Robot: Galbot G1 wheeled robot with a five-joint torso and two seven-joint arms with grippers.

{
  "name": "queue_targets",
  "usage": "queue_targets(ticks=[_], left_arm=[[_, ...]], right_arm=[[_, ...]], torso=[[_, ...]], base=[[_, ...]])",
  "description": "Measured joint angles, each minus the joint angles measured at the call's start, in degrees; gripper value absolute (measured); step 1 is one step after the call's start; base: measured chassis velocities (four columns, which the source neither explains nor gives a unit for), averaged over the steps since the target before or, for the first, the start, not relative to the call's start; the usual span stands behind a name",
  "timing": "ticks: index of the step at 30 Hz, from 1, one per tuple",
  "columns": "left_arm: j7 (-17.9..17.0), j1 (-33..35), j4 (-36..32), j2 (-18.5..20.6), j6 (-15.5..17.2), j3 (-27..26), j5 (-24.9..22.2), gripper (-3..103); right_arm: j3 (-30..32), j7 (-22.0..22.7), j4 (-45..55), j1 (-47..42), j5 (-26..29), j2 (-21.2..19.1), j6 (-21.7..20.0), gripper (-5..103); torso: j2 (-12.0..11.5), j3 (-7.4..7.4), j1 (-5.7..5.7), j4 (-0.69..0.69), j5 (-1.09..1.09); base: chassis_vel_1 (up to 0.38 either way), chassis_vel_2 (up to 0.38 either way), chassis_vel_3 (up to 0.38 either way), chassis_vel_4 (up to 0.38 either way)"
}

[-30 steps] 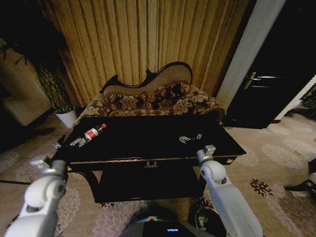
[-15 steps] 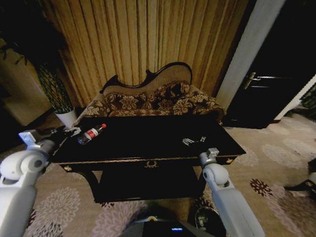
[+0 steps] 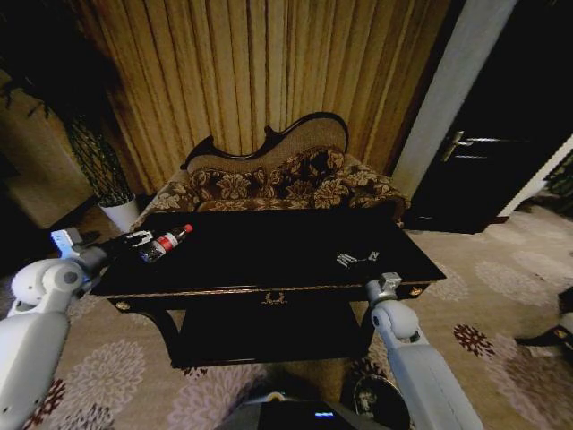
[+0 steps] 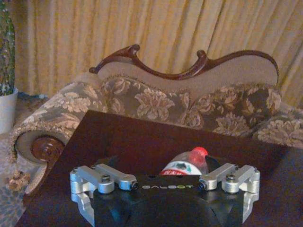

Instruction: Move to the front of the table and place the trash on the table into the trash bin.

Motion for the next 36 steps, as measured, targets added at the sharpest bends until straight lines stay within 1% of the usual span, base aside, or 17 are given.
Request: queue_targets(ticks=[3, 6, 11, 18, 27, 28, 29, 30, 31, 32, 34, 35, 36], left_arm=[[-0.3, -1.2, 0.5, -0.7, 0.0, 2.0, 2.0, 100], [-0.7, -1.5, 0.5, -1.0, 0.0, 3.1, 2.9, 100], [-1.2, -0.6, -0.2, -2.1, 0.0, 4.4, 5.1, 100], [-1.7, 0.3, -0.3, -2.7, 0.0, 5.2, 7.8, 100], [-1.6, 1.5, -0.8, -2.7, -0.1, 4.7, 9.2, 100], [-1.6, 1.6, -0.9, -2.7, -0.1, 4.6, 9.3, 103], [-1.6, 1.7, -0.9, -2.8, -0.1, 4.5, 9.3, 99], [-1.6, 1.7, -0.9, -2.8, -0.1, 4.5, 9.3, 99], [-1.6, 1.7, -1.0, -2.9, -0.1, 4.5, 9.4, 94], [-1.6, 1.7, -1.0, -2.9, -0.1, 4.5, 9.4, 94], [-1.6, 1.8, -1.2, -3.1, -0.1, 4.4, 9.4, 84], [-1.6, 1.8, -1.2, -3.1, -0.1, 4.4, 9.4, 84], [-1.5, 1.8, -1.3, -3.1, -0.1, 4.4, 9.4, 78]], right_arm=[[-0.8, 0.0, -0.1, 0.1, -0.4, 0.2, 0.1, 100], [-0.9, 0.0, -0.1, 0.3, -0.4, 0.1, 0.2, 100], [-1.2, 0.0, -0.2, 0.2, -0.8, 0.1, 0.6, 100], [-2.0, 0.0, -0.7, 0.4, -1.3, 0.2, 1.4, 100], [-2.6, 0.0, -1.8, 0.7, -1.9, 0.5, 2.8, 100], [-2.7, 0.0, -1.9, 0.7, -2.0, 0.5, 2.9, 100], [-2.7, 0.0, -2.0, 0.7, -2.0, 0.5, 3.1, 100], [-2.7, 0.0, -2.0, 0.7, -2.0, 0.5, 3.1, 100], [-2.8, 0.0, -2.1, 0.7, -2.0, 0.4, 3.2, 100], [-2.8, 0.0, -2.1, 0.7, -2.0, 0.4, 3.2, 100], [-2.8, 0.0, -2.1, 0.7, -2.1, 0.4, 3.2, 100], [-2.8, 0.0, -2.1, 0.7, -2.1, 0.4, 3.2, 100], [-2.8, 0.0, -2.1, 0.6, -2.1, 0.4, 3.2, 100]], torso=[[0.0, 0.0, 0.0, -0.01, 0.0], [0.0, 0.0, 0.0, -0.01, 0.0], [0.0, 0.0, 0.0, 0.0, 0.0], [0.0, 0.0, 0.0, 0.0, 0.0], [0.0, 0.0, 0.0, 0.0, 0.01], [0.0, 0.0, 0.0, 0.0, 0.0], [0.0, 0.0, 0.0, 0.0, 0.0], [0.0, 0.0, 0.0, 0.0, 0.0], [0.0, 0.0, 0.0, 0.0, 0.0], [0.0, 0.0, 0.0, 0.0, 0.0], [0.0, 0.0, 0.0, 0.0, 0.0], [0.0, 0.0, 0.0, 0.0, 0.0], [0.0, 0.0, 0.0, 0.0, 0.0]], base=[[0.0, 0.0, 0.0, 0.0], [0.0, 0.0, 0.0, 0.0], [0.0, 0.0, 0.0, 0.0], [0.0, 0.0, 0.0, 0.0], [0.0, 0.0, 0.0, 0.0], [0.0, 0.0, 0.0, 0.0], [0.0, 0.0, 0.0, 0.0], [0.0, 0.0, 0.0, 0.0], [0.0, 0.0, 0.0, 0.0], [0.0, 0.0, 0.0, 0.0], [0.0, 0.0, 0.0, 0.0], [0.0, 0.0, 0.0, 0.0], [0.0, 0.0, 0.0, 0.0]])
